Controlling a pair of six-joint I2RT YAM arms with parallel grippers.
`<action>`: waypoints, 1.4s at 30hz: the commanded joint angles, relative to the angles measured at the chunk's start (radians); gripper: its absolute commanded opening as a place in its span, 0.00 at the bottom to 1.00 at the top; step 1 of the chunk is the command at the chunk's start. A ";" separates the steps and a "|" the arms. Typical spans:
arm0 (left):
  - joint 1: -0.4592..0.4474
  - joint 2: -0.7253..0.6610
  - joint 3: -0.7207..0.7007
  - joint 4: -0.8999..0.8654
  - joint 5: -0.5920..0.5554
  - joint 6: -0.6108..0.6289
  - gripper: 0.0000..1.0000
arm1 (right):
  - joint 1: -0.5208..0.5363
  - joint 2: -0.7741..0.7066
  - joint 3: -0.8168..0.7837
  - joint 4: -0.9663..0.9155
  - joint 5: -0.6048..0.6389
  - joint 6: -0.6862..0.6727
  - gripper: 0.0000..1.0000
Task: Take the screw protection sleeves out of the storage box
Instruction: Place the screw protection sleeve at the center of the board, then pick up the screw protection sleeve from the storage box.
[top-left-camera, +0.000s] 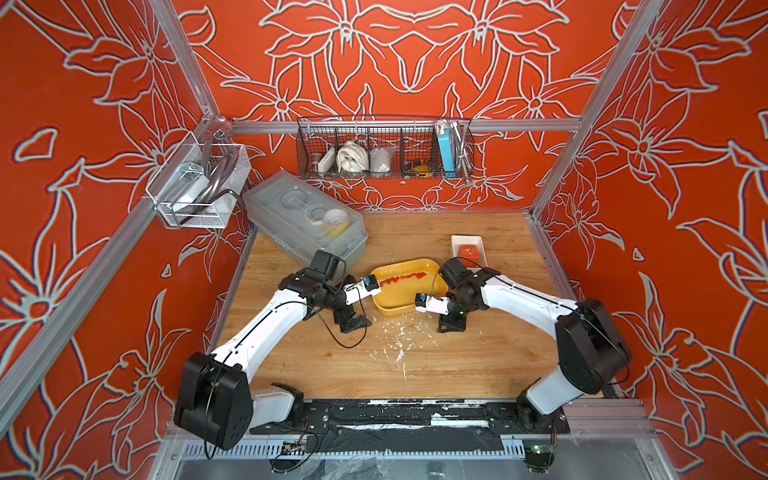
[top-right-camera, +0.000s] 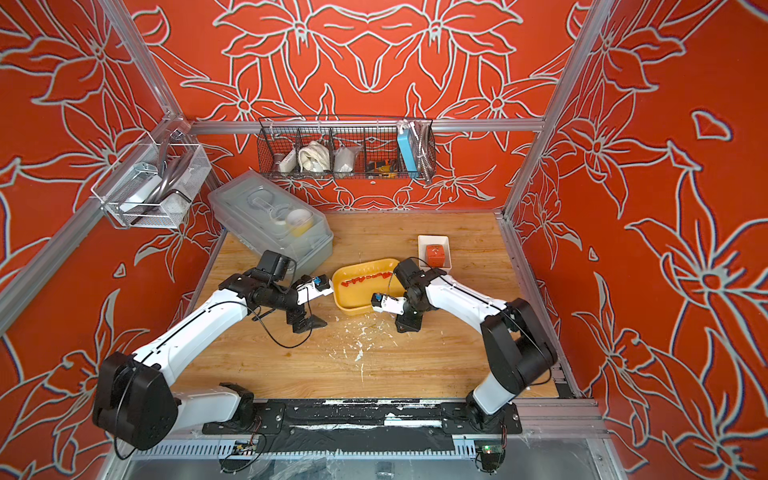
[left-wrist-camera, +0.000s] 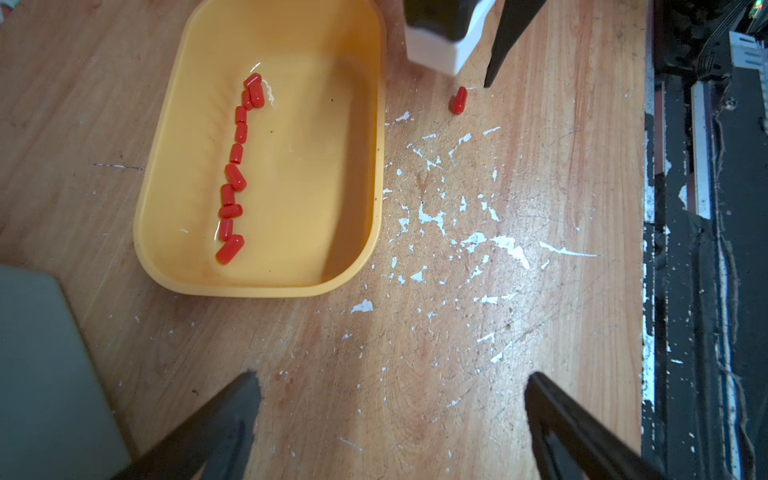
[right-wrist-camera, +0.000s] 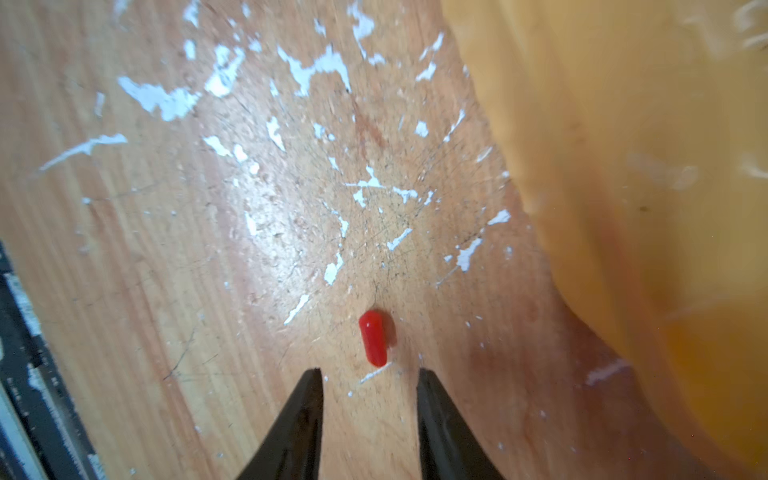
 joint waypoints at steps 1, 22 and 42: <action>0.000 -0.018 0.010 -0.025 0.042 -0.010 0.98 | 0.000 -0.077 0.061 -0.071 -0.022 -0.006 0.39; -0.001 -0.006 -0.012 0.061 0.124 -0.106 0.98 | -0.027 0.343 0.473 0.059 0.176 0.134 0.28; -0.001 0.009 -0.005 0.049 0.120 -0.106 0.98 | -0.034 0.643 0.672 0.047 0.313 -0.040 0.32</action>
